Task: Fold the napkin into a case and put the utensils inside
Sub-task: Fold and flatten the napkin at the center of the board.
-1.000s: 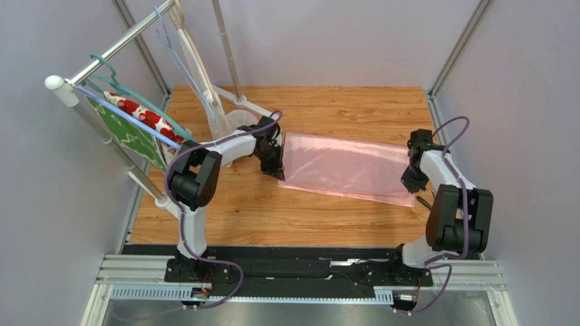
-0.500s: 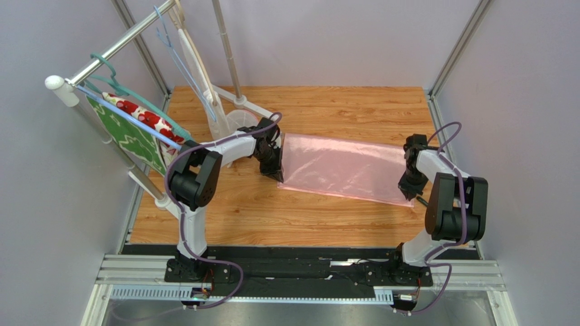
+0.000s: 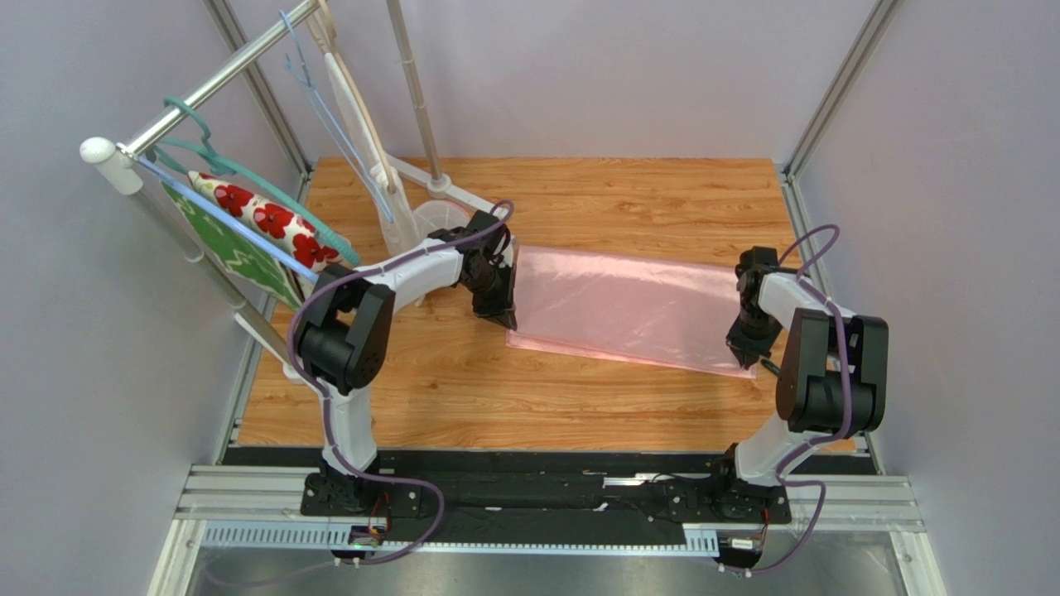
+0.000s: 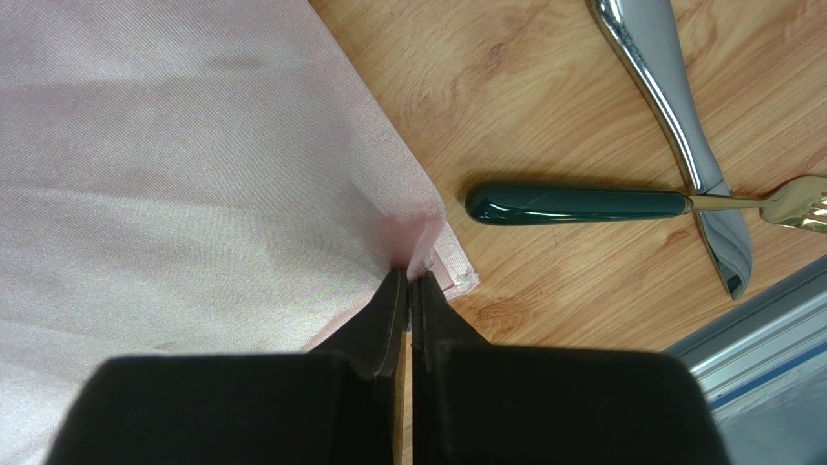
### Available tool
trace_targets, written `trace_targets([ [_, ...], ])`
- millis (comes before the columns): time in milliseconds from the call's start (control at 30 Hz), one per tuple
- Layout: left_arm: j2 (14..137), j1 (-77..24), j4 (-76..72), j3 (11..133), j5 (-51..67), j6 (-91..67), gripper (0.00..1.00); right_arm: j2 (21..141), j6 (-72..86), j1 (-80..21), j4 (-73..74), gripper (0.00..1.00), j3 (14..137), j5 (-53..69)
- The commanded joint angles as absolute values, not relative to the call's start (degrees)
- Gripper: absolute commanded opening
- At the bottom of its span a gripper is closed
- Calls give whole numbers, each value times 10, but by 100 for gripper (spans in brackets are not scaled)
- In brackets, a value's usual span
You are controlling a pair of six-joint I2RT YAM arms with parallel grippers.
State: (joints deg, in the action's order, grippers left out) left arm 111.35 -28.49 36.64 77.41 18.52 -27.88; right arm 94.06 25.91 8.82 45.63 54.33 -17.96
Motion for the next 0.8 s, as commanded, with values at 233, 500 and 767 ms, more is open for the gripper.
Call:
trace_targets([
  [233, 1079, -287, 377, 758, 191, -269, 0, 952, 268, 91, 440, 0, 551, -192],
  [500, 1099, -287, 376, 752, 171, -265, 0, 956, 267, 91, 439, 0, 554, -190],
  [767, 1122, -290, 372, 734, 163, -267, 0, 965, 268, 91, 435, 0, 559, -185],
])
